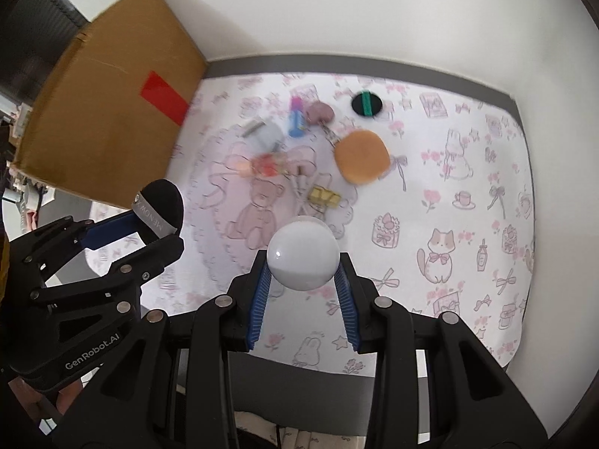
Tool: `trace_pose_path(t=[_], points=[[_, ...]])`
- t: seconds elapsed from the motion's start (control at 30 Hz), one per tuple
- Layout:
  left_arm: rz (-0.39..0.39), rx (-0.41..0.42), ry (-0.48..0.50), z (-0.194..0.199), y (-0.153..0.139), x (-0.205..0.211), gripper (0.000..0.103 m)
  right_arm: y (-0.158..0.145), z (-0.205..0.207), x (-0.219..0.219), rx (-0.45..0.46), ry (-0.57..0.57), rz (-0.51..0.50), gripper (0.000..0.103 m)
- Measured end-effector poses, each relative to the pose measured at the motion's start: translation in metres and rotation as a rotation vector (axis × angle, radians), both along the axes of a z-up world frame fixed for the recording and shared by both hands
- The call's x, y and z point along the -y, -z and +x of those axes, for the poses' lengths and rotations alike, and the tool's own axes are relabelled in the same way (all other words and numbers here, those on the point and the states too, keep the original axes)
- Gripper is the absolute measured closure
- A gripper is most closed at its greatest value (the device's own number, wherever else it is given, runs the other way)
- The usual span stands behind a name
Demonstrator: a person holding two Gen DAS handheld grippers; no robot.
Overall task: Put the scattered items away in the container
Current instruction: 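Carry the white ball and black puff over the cardboard box with both tools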
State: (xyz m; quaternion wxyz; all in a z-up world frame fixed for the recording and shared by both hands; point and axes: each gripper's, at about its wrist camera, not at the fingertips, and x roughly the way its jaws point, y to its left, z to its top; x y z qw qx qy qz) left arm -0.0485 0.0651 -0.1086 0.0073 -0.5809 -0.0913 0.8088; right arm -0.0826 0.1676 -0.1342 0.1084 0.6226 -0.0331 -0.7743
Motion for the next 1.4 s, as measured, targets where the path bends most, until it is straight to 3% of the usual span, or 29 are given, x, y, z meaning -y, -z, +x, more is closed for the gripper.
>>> trace_pose_path(t=[0.5, 0.8, 1.13, 1.4], points=[[0.017, -0.129, -0.131, 0.006, -0.102, 0.053, 0.055, -0.088, -0.018, 0.04, -0.112, -0.083, -0.03, 0.067], [-0.02, -0.175, -0.19, 0.013, -0.137, 0.099, 0.055, -0.133, -0.041, 0.084, -0.186, -0.152, -0.058, 0.067], [-0.045, -0.182, -0.282, 0.028, -0.135, 0.162, 0.055, -0.156, -0.064, 0.144, -0.239, -0.266, -0.044, 0.067], [-0.051, -0.149, -0.348, 0.029, -0.118, 0.216, 0.055, -0.145, -0.095, 0.192, -0.196, -0.342, -0.08, 0.067]])
